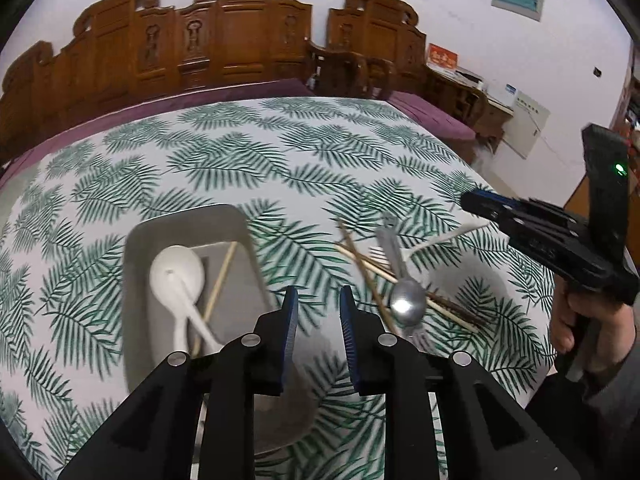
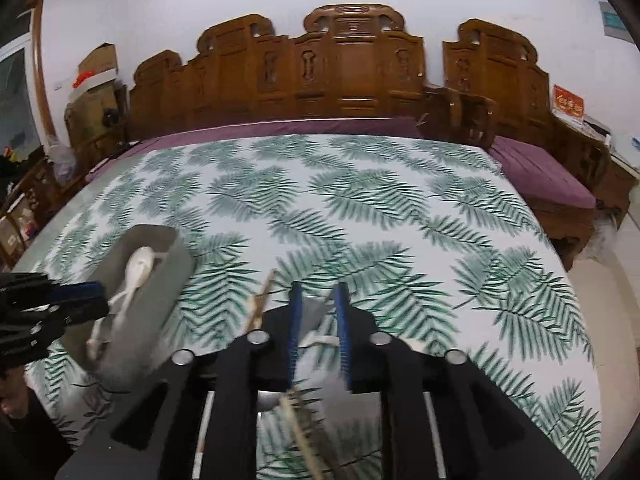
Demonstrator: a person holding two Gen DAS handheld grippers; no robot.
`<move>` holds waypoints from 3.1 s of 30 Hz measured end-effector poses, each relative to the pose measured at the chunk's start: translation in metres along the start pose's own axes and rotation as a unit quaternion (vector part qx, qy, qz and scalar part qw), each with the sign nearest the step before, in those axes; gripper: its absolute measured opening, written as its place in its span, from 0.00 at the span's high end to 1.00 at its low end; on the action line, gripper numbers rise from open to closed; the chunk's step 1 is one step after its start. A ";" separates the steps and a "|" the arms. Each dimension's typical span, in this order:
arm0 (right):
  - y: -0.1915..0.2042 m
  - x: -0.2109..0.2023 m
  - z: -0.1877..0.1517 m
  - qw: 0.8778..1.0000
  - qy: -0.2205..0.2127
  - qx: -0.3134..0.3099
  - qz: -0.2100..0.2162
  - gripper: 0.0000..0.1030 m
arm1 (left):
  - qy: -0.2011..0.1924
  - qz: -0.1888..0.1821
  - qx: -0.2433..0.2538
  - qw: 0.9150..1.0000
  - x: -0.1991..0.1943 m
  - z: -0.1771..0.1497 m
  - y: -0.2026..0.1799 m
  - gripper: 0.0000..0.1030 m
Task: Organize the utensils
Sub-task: 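Move the right tool to the utensil pile and grasp a white plastic fork, then grasp a wooden chopstick with the left tool while the right tool lifts the white fork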
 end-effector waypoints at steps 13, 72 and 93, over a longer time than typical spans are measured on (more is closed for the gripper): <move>-0.035 0.034 -0.051 0.992 0.107 0.053 0.038 0.92 | 0.021 -0.007 0.028 0.999 0.020 -0.009 -0.034 0.80; -0.051 0.029 -0.010 0.985 0.075 0.136 0.071 0.96 | 0.086 0.003 0.036 0.996 0.084 -0.045 -0.069 0.79; -0.019 0.075 -0.011 0.993 0.081 0.076 0.025 0.91 | 0.093 -0.003 0.009 0.996 0.087 -0.045 -0.055 0.96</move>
Point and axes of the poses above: each gripper's, at about its wrist camera, not at the fingertips, and x roughly the way its jaws point, y to its left, z to its top, the point moved 9 cm from there along x, roughly the way its jaws point, and after that the axes turned 5 degrees about x, right-handed, at the moved point
